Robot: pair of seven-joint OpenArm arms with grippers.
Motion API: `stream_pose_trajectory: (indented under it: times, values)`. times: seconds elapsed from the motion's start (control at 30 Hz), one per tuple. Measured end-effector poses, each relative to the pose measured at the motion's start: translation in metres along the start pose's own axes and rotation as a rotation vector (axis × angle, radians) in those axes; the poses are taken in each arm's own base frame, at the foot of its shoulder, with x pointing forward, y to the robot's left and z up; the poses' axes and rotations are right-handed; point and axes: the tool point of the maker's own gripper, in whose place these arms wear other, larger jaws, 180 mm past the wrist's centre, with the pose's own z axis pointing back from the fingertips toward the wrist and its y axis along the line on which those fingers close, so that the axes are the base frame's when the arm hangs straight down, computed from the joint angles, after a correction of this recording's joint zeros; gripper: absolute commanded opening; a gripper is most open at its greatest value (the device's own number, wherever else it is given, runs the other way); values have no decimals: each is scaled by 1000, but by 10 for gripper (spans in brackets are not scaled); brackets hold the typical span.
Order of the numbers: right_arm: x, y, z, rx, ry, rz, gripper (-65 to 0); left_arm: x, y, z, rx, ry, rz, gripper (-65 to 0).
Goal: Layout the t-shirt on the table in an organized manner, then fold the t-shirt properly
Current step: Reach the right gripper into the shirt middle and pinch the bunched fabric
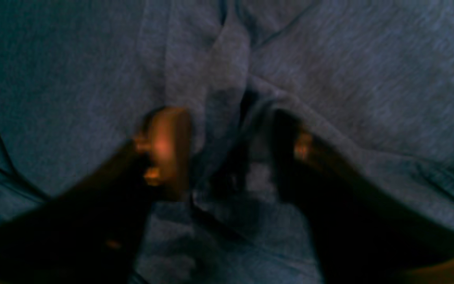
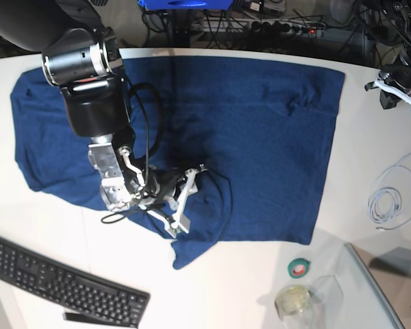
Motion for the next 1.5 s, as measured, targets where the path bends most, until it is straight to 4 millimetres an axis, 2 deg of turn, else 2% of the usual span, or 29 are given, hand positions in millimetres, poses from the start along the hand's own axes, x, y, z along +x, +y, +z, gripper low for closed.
stream_pose_trajectory:
  times: [0.07, 0.1, 0.3, 0.4, 0.47, 0.53, 0.67, 0.73, 0.83, 0.97, 1.07, 1.13, 1.2, 1.3, 1.37, 1.4, 1.47, 1.5]
  values:
    - [0, 0, 0, 0, 0, 0, -626, 0, 0, 0, 0, 0, 0, -650]
    - [-1, 0, 0, 0, 3, 0, -650, 0, 0, 0, 0, 0, 0, -650]
    - [-1, 5, 2, 26, 14, -27, -650, -6, 1, -4, -4, 12, 22, -650]
    - [12, 15, 13, 43, -45, -27, -650, -14, 2, -7, -6, 36, 38, -650]
    - [13, 22, 22, 26, -40, 33, -650, -15, 3, -9, -3, 40, 41, -650]
    - [16, 35, 32, 11, -39, 120, -650, -14, 3, -9, -5, 38, 43, -650]
    - [23, 80, 44, 61, -82, 240, -650, -14, 1, -10, -8, 34, 46, -650]
    - [21, 92, 48, 72, -90, 267, -650, -13, 2, -9, -7, 33, 44, -650]
    - [14, 98, 54, 71, -100, 287, -650, -9, 0, -11, -10, 25, 46, -650]
    - [-10, 100, 49, 79, -40, 336, -647, -6, 0, -12, -12, 16, 48, -650]
    - [-31, 93, 38, 86, 20, 285, -624, -10, 0, -13, -12, 27, 54, -650]
    - [-42, 81, 36, 70, 46, 245, -542, -10, 1, -13, -10, 29, 52, -650]
    - [-41, 74, 38, 57, 41, 225, -446, -10, 1, -13, -11, 28, 53, -650]
    - [-25, 59, 43, 29, 2, 192, -318, -10, 1, -13, -11, 29, 52, -650]
    - [-3, 46, 46, 16, -43, 148, -306, -10, 1, -13, -9, 28, 51, -650]
    - [15, 37, 45, 7, -88, 120, -305, -10, 1, -13, -9, 29, 52, -650]
    - [47, 13, 41, -27, -170, 20, -300, -10, 0, -13, -11, 28, 53, -650]
    - [55, 1, 35, -44, -168, -16, -300, -10, 1, -13, -11, 30, 51, -650]
